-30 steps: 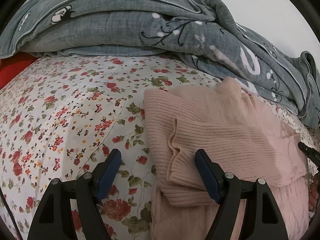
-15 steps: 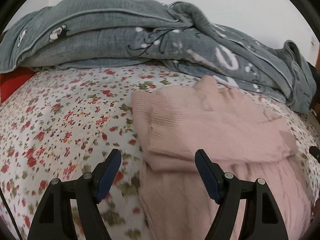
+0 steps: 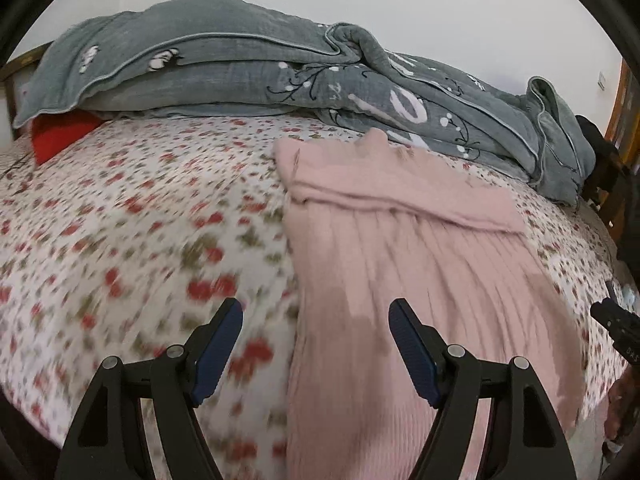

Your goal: Fold small clothes

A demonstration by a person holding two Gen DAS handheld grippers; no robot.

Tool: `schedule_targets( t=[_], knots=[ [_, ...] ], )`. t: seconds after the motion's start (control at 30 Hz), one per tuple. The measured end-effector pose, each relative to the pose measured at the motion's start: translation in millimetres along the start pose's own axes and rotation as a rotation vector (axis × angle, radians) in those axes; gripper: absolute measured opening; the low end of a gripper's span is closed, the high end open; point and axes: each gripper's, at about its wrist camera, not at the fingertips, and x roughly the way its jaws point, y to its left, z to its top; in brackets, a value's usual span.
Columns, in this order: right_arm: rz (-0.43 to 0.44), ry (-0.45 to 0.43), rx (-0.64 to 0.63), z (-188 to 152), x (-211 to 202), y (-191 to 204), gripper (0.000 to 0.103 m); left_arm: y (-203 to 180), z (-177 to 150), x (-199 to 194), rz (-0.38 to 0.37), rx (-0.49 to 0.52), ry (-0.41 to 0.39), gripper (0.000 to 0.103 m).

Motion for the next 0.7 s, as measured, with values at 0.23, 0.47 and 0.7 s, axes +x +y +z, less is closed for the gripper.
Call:
schedule_targets(
  t=[0.23, 0.47, 0.7],
  knots=[
    [0.116, 0.054, 0.024, -46, -24, 12, 0.056, 21, -47, -30, -0.007, -0.051, 0.048, 0.073],
    [0.181, 0.12, 0.04, -90, -25, 24, 0.056, 36, -92, -31, -0.06, -0.098, 0.12, 0.073],
    [0.166, 0.16, 0.046, -109, -16, 30, 0.037, 27, -108, -17, -0.069, -0.069, 0.165, 0.059]
  ],
)
